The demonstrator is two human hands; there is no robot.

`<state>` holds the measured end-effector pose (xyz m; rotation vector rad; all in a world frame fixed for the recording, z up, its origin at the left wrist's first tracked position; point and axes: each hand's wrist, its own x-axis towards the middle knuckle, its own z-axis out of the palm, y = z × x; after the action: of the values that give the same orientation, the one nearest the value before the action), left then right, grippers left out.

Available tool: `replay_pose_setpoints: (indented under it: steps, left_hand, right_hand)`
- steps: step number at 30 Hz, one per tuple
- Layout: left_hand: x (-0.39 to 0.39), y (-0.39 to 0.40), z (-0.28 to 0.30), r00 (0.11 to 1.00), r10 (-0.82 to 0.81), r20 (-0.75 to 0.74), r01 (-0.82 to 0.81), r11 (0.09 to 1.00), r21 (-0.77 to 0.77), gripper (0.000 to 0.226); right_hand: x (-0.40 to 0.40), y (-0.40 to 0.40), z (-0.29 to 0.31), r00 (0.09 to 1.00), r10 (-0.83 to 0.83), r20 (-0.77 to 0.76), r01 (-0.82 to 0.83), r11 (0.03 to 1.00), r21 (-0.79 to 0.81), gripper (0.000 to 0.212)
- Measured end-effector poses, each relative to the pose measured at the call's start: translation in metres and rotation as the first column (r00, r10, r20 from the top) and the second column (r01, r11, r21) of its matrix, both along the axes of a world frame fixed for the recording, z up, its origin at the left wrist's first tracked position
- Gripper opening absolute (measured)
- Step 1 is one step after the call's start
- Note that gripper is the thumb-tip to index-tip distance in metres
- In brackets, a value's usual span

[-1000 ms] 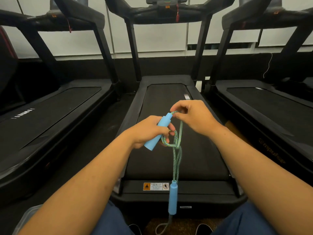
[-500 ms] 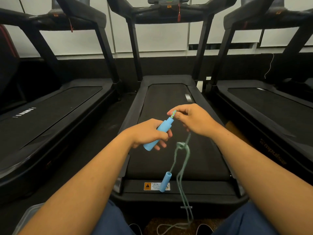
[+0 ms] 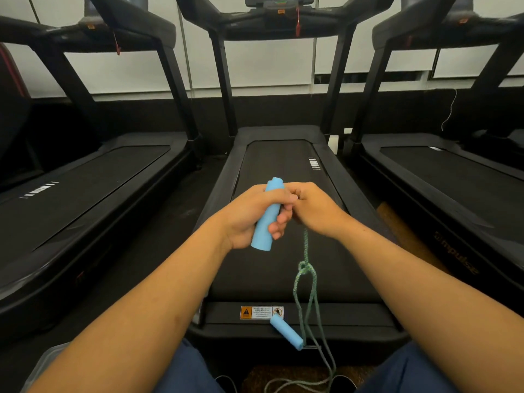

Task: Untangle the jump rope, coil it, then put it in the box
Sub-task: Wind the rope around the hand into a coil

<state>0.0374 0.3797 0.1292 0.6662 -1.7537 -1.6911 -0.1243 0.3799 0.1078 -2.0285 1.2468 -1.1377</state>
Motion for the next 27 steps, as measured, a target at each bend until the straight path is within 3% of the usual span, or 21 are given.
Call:
replay_pose_setpoints:
  steps: [3,5,9,13,19,22,27]
  left_hand:
    - [0.001,-0.001,0.002,0.966,-0.001,-0.259,0.018,0.998,0.062,0.016]
    - [0.005,-0.006,0.003,0.918,-0.010,-0.397,0.049,0.995,0.089,0.035]
    - [0.017,-0.018,0.006,0.890,-0.049,-0.454,0.065,0.998,0.020,0.060]
    - [0.036,-0.026,0.005,0.927,-0.010,-0.375,0.005,1.000,-0.013,0.076]
    - [0.050,-0.035,-0.008,0.994,0.005,-0.106,-0.015,0.995,-0.094,0.065]
    - [0.048,-0.035,-0.011,0.999,0.016,0.031,-0.011,0.988,-0.154,0.068]
    - [0.051,-0.035,-0.012,0.969,0.037,0.246,0.028,0.966,-0.255,0.057]
  right_hand:
    - [0.006,-0.003,-0.012,0.999,-0.002,-0.043,0.004,0.999,0.047,0.021]
    - [0.011,-0.001,-0.018,0.989,0.000,-0.151,0.007,0.999,0.043,0.034]
    - [0.028,0.011,-0.025,0.969,0.149,-0.195,-0.123,0.982,0.143,0.032]
    - [0.033,0.018,-0.021,0.934,0.198,-0.298,-0.150,0.973,0.176,0.034]
    - [0.020,0.034,0.010,0.839,0.141,-0.525,-0.116,0.990,0.080,0.031]
    - [0.013,0.041,0.025,0.842,0.112,-0.528,-0.088,0.994,0.071,0.034]
    - [-0.006,0.045,0.041,0.910,0.128,-0.393,-0.118,0.992,0.052,0.019]
